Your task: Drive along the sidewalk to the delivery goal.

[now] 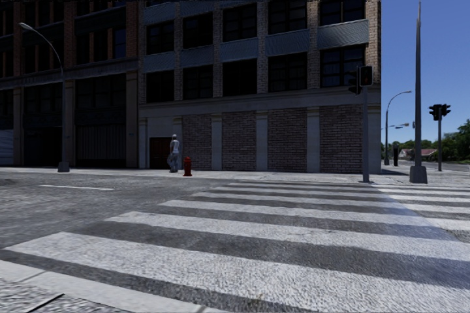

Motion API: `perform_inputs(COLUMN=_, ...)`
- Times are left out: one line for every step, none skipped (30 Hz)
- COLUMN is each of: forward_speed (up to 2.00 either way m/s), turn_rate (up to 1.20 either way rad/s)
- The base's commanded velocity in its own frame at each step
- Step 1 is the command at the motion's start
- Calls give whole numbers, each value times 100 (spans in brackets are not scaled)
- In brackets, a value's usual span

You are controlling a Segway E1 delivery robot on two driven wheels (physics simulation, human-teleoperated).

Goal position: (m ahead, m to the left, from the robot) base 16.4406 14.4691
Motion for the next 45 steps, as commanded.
perform_inputs(forward_speed=200, turn_rate=-69)
perform_inputs(forward_speed=200, turn_rate=-69)
perform_inputs(forward_speed=200, turn_rate=-69)
perform_inputs(forward_speed=200, turn_rate=-69)
perform_inputs(forward_speed=200, turn_rate=-69)
perform_inputs(forward_speed=200, turn_rate=-69)
perform_inputs(forward_speed=200, turn_rate=-69)
perform_inputs(forward_speed=200, turn_rate=-69)
perform_inputs(forward_speed=200, turn_rate=-69)
perform_inputs(forward_speed=200, turn_rate=-69)
perform_inputs(forward_speed=200, turn_rate=-59)
perform_inputs(forward_speed=200, turn_rate=-12)
perform_inputs(forward_speed=200, turn_rate=-6)
perform_inputs(forward_speed=200, turn_rate=-6)
perform_inputs(forward_speed=200, turn_rate=-5)
perform_inputs(forward_speed=200, turn_rate=-5)
perform_inputs(forward_speed=200, turn_rate=-4)
perform_inputs(forward_speed=200, turn_rate=-2)
perform_inputs(forward_speed=200, turn_rate=-2)
perform_inputs(forward_speed=200, turn_rate=-1)
perform_inputs(forward_speed=200, turn_rate=0)
perform_inputs(forward_speed=200, turn_rate=0)
perform_inputs(forward_speed=200, turn_rate=0)
perform_inputs(forward_speed=200, turn_rate=0)
perform_inputs(forward_speed=200, turn_rate=0)
perform_inputs(forward_speed=200, turn_rate=0)
perform_inputs(forward_speed=200, turn_rate=0)
perform_inputs(forward_speed=200, turn_rate=0)
perform_inputs(forward_speed=200, turn_rate=0)
perform_inputs(forward_speed=200, turn_rate=0)
perform_inputs(forward_speed=200, turn_rate=0)
perform_inputs(forward_speed=200, turn_rate=0)
perform_inputs(forward_speed=200, turn_rate=0)
perform_inputs(forward_speed=200, turn_rate=0)
perform_inputs(forward_speed=200, turn_rate=0)
perform_inputs(forward_speed=200, turn_rate=0)
perform_inputs(forward_speed=200, turn_rate=0)
perform_inputs(forward_speed=200, turn_rate=0)
perform_inputs(forward_speed=200, turn_rate=0)
perform_inputs(forward_speed=200, turn_rate=0)
perform_inputs(forward_speed=200, turn_rate=0)
perform_inputs(forward_speed=200, turn_rate=0)
perform_inputs(forward_speed=200, turn_rate=0)
perform_inputs(forward_speed=200, turn_rate=0)
perform_inputs(forward_speed=200, turn_rate=0)
